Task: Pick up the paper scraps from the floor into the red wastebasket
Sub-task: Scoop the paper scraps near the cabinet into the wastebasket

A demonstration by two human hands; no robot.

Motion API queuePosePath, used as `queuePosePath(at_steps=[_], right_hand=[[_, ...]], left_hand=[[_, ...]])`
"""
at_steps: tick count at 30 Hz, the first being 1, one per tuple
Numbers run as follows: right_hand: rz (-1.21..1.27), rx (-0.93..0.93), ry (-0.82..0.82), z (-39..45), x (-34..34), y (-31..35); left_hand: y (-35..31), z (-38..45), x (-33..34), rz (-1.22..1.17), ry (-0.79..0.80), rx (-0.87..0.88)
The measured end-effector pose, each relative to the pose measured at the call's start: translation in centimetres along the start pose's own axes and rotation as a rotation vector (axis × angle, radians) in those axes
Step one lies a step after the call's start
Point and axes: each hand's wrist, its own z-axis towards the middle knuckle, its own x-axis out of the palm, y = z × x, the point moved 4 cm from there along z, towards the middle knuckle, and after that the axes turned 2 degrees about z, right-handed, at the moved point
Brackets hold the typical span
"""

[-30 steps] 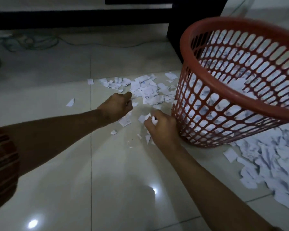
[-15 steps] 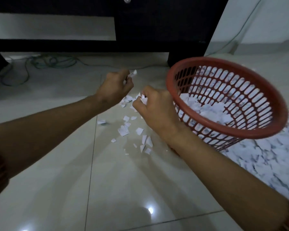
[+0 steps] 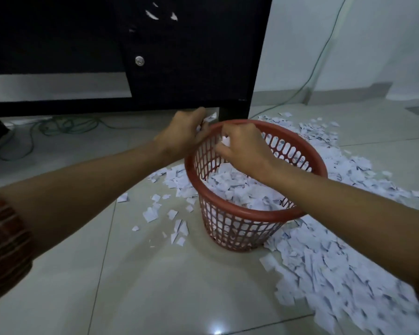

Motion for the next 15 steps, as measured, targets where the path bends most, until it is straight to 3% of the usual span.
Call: queuePosePath(at_steps=[2,5,9,15], right_hand=[[-0.056,-0.013,0.088,-0.3,0.0,-2.5],[-0.104,-0.019,0.351,-0.8,0.7,-5.9],[-0.155,0.192,0.767,-0.9,1.4,-10.6],[-0.153,0.204,0.73,-0.4,1.2,-13.8]], left_hand=[[-1.2,0.9,1.3,0.04,0.022,0.005],[-3.1,2.4,3.8,0.09,0.145,0.023],[-4.0,3.6,6.7,0.187,0.293,0.001],[-4.1,4.2,8.7,0.319,0.474,-0.097]])
